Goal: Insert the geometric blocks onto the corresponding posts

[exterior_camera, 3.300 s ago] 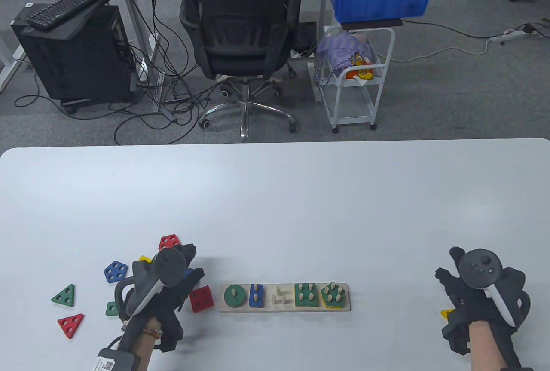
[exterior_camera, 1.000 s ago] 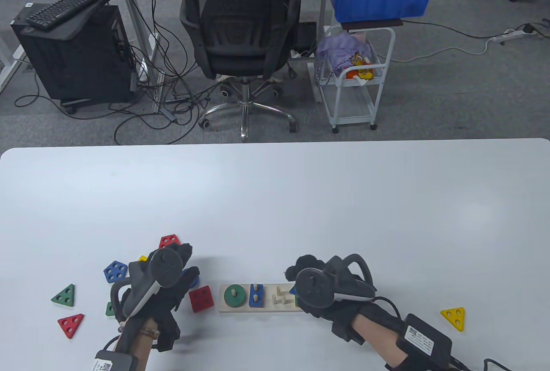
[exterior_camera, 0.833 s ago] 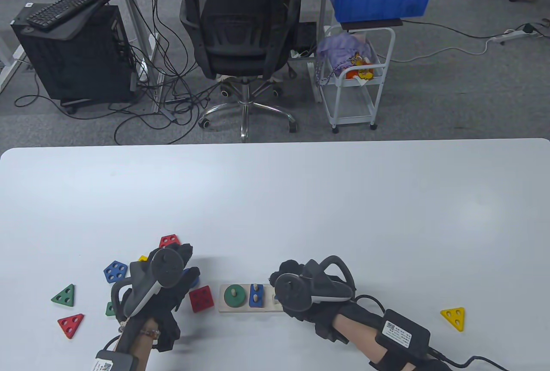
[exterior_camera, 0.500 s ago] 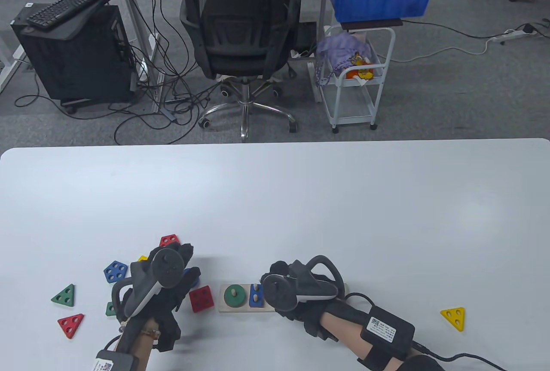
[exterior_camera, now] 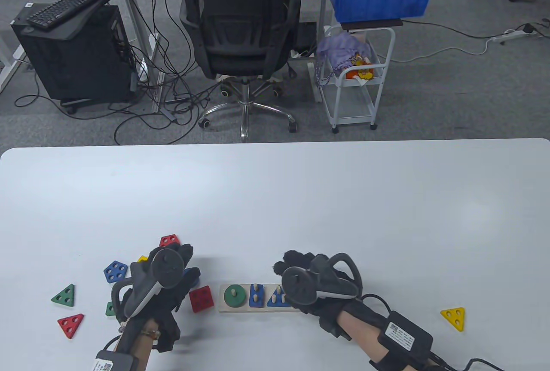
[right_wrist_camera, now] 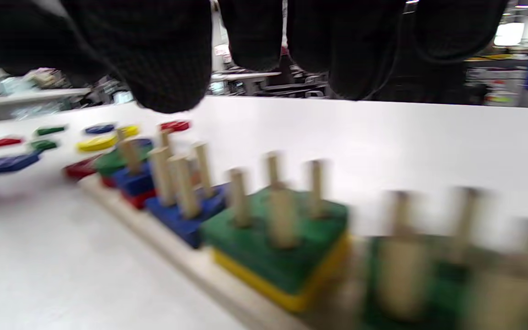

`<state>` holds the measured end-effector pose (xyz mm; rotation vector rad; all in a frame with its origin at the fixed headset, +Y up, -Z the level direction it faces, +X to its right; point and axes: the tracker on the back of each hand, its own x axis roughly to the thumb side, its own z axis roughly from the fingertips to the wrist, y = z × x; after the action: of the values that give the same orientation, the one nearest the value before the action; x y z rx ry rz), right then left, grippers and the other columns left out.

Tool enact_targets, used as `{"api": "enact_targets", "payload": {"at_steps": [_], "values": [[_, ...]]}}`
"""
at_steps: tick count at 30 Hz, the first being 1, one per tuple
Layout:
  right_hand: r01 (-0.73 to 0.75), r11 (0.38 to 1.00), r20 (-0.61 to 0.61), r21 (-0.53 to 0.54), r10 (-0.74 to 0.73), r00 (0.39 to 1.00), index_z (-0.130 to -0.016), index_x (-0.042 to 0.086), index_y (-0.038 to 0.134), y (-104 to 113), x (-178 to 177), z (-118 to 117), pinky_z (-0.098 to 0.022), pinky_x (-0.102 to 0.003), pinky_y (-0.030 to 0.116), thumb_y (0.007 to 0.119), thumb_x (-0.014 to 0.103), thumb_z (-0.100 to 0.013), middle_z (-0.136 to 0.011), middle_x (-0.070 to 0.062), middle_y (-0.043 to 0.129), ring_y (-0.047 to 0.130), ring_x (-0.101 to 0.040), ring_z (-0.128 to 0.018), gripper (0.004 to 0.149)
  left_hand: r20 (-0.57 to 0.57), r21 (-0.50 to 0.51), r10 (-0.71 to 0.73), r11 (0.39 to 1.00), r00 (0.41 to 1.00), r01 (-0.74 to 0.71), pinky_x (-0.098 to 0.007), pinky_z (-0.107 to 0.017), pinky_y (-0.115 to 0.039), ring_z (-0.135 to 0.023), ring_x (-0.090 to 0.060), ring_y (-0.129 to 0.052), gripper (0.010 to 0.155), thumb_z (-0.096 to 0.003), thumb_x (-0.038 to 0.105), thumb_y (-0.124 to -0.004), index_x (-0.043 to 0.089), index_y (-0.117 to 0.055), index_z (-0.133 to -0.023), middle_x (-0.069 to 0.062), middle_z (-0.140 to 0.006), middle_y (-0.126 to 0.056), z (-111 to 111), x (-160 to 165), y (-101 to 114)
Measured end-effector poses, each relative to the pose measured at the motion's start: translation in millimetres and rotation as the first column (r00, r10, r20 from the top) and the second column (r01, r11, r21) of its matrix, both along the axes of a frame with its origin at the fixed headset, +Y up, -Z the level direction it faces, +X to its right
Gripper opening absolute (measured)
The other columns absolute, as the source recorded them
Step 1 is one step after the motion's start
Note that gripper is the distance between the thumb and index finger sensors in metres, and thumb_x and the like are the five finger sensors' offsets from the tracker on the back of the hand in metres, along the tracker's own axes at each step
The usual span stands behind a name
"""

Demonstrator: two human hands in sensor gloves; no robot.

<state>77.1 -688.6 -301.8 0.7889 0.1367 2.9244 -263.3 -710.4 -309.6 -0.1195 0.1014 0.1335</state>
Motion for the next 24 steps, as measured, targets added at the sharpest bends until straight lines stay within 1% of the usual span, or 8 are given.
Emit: {"api": "enact_targets", "payload": {"at_steps": [4, 8, 12, 14, 16, 18, 22, 24], "values": [[0.089, 0.996, 0.223, -0.020, -0.082, 0.971, -0.101, 0.014, 0.066, 4.9, 75.2, -1.8, -0.060, -0.069, 0.066, 0.086, 0.041, -0.046, -0.104, -0.022, 0.065, 0.081, -0.044, -0.085, 0.065, -0.002, 0.000, -0.001, 1.000, 1.000, 0.001, -0.057, -0.082, -0.048, -0.116, -0.021, -0.054, 0.066, -0.0408, 0.065, -0.065, 0.047, -0.056, -0.104, 0.014, -0.120, -0.053, 0.3, -0.2, 0.2], [0.136, 0.990, 0.440, -0.029, -0.109, 0.891, -0.100, 0.013, 0.067, -1.3, 144.5, 7.7, -0.059, -0.070, 0.066, 0.085, 0.041, -0.046, -0.103, -0.022, 0.066, 0.082, -0.046, -0.084, 0.064, 0.002, 0.001, 0.001, 1.000, 1.000, -0.001, -0.057, -0.082, -0.048, -0.116, -0.020, -0.054, 0.066, -0.0408, 0.065, -0.065, 0.047, -0.056, -0.104, 0.014, -0.120, -0.053, 0.6, 0.7, 0.5], [0.151, 0.987, 0.636, -0.060, -0.079, 0.768, -0.100, 0.012, 0.068, -13.1, 205.0, 20.6, -0.060, -0.070, 0.065, 0.085, 0.040, -0.047, -0.103, -0.023, 0.068, 0.083, -0.047, -0.082, 0.063, 0.004, -0.004, -0.003, 1.000, 1.000, 0.003, -0.057, -0.082, -0.049, -0.116, -0.021, -0.054, 0.066, -0.0407, 0.065, -0.065, 0.047, -0.056, -0.104, 0.014, -0.120, -0.053, 0.4, 0.8, -0.2], [0.141, 0.988, 0.750, -0.061, -0.047, 0.659, -0.099, 0.011, 0.069, -22.0, 236.2, 26.0, -0.059, -0.070, 0.065, 0.086, 0.039, -0.046, -0.101, -0.023, 0.069, 0.084, -0.047, -0.081, 0.062, 0.004, -0.007, -0.004, 1.000, 1.000, 0.004, -0.057, -0.082, -0.049, -0.116, -0.021, -0.055, 0.066, -0.0407, 0.065, -0.065, 0.047, -0.056, -0.104, 0.014, -0.120, -0.053, 0.6, 0.7, -0.3], [0.128, 0.985, 0.792, -0.117, 0.015, 0.611, -0.100, 0.011, 0.068, -28.5, 251.6, 29.6, -0.059, -0.070, 0.065, 0.086, 0.039, -0.046, -0.101, -0.024, 0.069, 0.084, -0.048, -0.080, 0.063, 0.004, -0.008, -0.005, 1.000, 1.000, 0.005, -0.057, -0.082, -0.049, -0.116, -0.021, -0.054, 0.066, -0.0408, 0.065, -0.065, 0.047, -0.056, -0.104, 0.014, -0.120, -0.053, 0.7, 0.7, -0.2], [0.123, 0.965, 0.811, -0.233, 0.123, 0.572, -0.101, 0.011, 0.067, -39.5, 263.9, 35.7, -0.060, -0.071, 0.064, 0.086, 0.039, -0.046, -0.103, -0.024, 0.067, 0.081, -0.050, -0.082, 0.065, 0.003, -0.006, -0.004, 1.000, 1.000, 0.004, -0.057, -0.082, -0.049, -0.116, -0.021, -0.055, 0.066, -0.0408, 0.065, -0.065, 0.047, -0.056, -0.104, 0.014, -0.120, -0.053, 0.6, 0.4, 0.1], [0.121, 0.925, 0.774, -0.361, 0.225, 0.592, -0.102, 0.010, 0.067, -53.9, 266.7, 45.1, -0.061, -0.070, 0.065, 0.089, 0.039, -0.044, -0.103, -0.026, 0.066, 0.080, -0.050, -0.085, 0.068, -0.001, -0.013, -0.008, 1.000, 1.000, 0.008, -0.057, -0.082, -0.049, -0.116, -0.021, -0.055, 0.066, -0.0408, 0.065, -0.065, 0.047, -0.057, -0.104, 0.014, -0.120, -0.053, 0.2, -0.3, -1.0], [0.052, 0.943, 0.767, -0.329, 0.234, 0.597, -0.100, 0.010, 0.069, -54.6, 262.6, 46.5, -0.061, -0.069, 0.066, 0.092, 0.037, -0.042, -0.102, -0.025, 0.069, 0.082, -0.048, -0.084, 0.068, 0.000, -0.018, -0.010, 1.000, 1.000, 0.010, -0.057, -0.082, -0.049, -0.116, -0.021, -0.055, 0.066, -0.0407, 0.065, -0.065, 0.047, -0.057, -0.104, 0.014, -0.120, -0.053, 0.1, 0.0, -1.9]]}}
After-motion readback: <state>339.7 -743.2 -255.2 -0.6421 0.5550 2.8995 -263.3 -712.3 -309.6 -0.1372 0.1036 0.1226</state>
